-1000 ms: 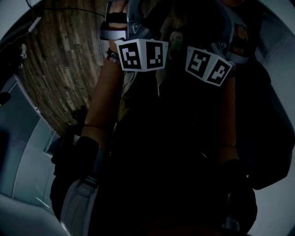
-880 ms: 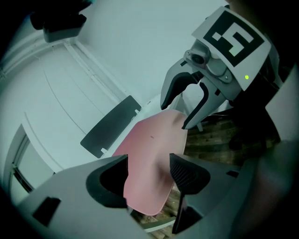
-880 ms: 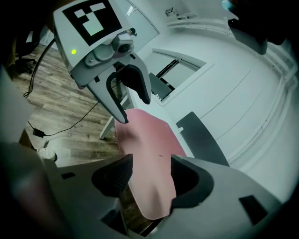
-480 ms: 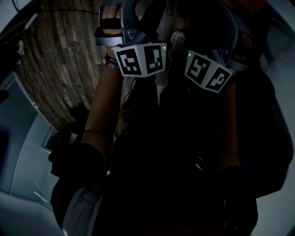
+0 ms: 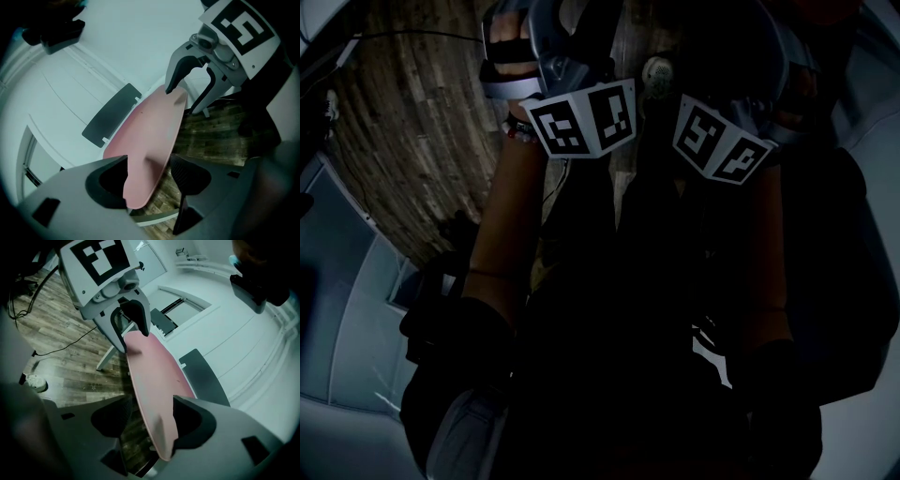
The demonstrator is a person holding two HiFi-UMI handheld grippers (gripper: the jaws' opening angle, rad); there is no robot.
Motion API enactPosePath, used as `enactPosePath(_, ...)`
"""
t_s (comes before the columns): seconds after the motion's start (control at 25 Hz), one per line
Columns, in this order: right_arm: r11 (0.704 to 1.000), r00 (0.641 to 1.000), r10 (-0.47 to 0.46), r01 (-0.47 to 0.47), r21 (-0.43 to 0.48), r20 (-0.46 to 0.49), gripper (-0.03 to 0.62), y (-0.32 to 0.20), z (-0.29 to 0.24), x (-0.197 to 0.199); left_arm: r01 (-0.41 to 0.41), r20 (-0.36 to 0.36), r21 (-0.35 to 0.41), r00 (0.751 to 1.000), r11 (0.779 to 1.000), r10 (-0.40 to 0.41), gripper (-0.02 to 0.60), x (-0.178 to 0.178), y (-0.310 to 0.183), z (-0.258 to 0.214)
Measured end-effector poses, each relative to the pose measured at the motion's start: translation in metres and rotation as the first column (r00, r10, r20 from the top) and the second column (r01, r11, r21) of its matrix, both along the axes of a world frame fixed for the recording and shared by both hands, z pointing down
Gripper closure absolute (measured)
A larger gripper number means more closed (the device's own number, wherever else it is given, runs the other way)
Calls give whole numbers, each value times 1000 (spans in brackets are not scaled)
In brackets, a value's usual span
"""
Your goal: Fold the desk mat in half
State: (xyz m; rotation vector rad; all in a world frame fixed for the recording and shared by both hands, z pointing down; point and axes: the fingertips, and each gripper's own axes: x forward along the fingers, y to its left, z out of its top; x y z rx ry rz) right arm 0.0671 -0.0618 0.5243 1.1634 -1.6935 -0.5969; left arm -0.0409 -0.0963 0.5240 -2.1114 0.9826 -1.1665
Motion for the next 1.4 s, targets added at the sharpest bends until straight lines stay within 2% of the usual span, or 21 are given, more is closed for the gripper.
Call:
enactPosePath(0.16, 1000, 1000, -5, 6, 16, -16, 330, -5, 11, 2, 33, 17, 57, 999, 998, -34, 296, -4, -6, -1)
enactPosePath(0.56, 995, 994, -10, 21, 102, -105, 321, -26, 37, 3, 26, 69, 94, 997, 995, -33, 281, -8, -15, 26)
enactPosePath(1.0, 985, 992, 13, 8, 173, -124, 321, -42, 42, 11, 31, 119, 175, 992, 984, -52, 276, -4, -39, 34)
enactPosePath(1.16, 968, 993, 36, -8, 249, -109, 321, -42, 26, 13, 30, 124, 201, 991, 979, -56, 278, -4, -40, 30)
enactPosePath(1.28, 964, 993, 19, 11, 266, -112, 324, -40, 15, 13, 20, 132, 224, 990, 974, -51, 303, -2, -36, 21)
enactPosePath(1.4, 962, 993, -3, 36, 271, -120, 370, -33, 9, 11, 13, 131, 237, 990, 971, -45, 353, -2, -27, 15)
